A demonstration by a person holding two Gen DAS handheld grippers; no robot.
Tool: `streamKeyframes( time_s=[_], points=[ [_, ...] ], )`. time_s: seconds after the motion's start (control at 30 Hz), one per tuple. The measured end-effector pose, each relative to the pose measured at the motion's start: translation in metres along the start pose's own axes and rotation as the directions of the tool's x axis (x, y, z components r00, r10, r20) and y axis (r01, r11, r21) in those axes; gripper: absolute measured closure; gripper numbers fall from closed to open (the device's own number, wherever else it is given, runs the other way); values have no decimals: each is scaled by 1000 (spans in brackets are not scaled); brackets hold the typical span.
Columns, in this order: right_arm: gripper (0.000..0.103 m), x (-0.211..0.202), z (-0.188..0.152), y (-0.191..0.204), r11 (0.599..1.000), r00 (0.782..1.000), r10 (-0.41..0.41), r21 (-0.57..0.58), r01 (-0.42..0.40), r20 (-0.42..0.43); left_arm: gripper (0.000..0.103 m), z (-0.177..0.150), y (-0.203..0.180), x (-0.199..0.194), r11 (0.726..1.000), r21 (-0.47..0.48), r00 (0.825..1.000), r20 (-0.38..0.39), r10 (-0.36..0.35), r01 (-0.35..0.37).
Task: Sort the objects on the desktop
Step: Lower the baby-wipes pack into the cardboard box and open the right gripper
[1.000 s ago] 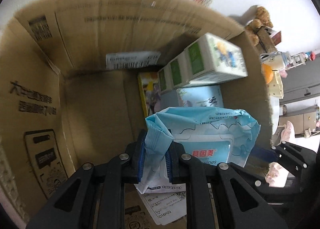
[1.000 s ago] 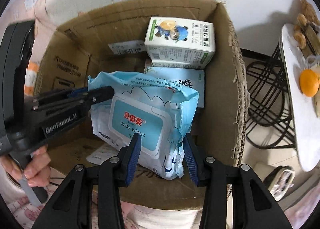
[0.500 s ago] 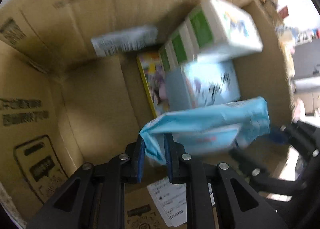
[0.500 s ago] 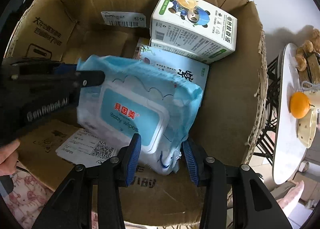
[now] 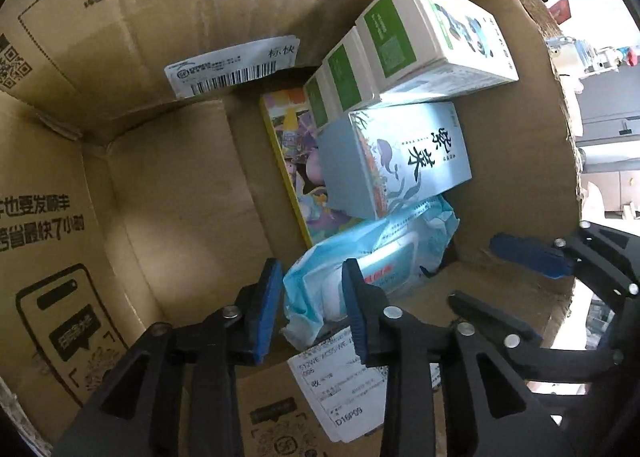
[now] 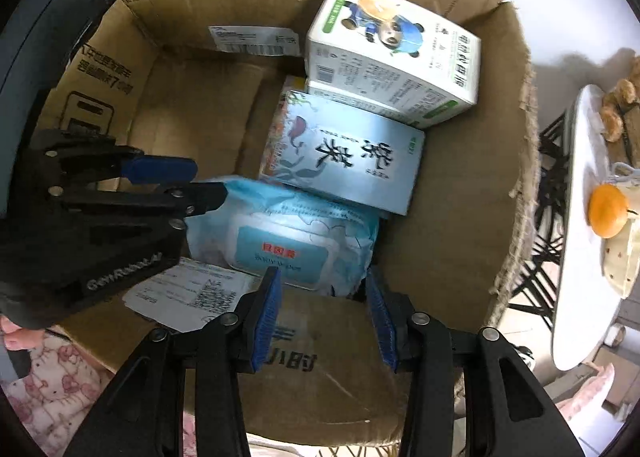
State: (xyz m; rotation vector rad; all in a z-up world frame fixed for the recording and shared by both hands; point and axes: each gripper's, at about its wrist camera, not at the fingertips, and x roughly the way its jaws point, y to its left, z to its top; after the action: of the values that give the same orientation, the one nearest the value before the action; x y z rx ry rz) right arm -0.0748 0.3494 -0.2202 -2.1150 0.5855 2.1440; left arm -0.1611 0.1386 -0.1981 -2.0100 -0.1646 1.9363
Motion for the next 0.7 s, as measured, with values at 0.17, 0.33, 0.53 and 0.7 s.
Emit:
streamKeyframes(
  time_s=[0.17,0.33,0.53,0.7],
  points=[
    [63,11,3,-4,996,995,91,14,-90,-42,67,-1,6,0,1000,-14,999,-27,23,-24],
    [63,27,8,-11,993,989,117,23,-115,-88,80,1,17,16,997,-81,994,-105,3,-12],
    [82,42,11,-18,994,987,105,-2,-106,-120,89,13,29,34,988,-150,987,-153,-44,21],
    [82,49,13,-23,993,981,120,4,-121,-152,91,24,49,47,960,-266,975,-171,-142,93]
  ],
)
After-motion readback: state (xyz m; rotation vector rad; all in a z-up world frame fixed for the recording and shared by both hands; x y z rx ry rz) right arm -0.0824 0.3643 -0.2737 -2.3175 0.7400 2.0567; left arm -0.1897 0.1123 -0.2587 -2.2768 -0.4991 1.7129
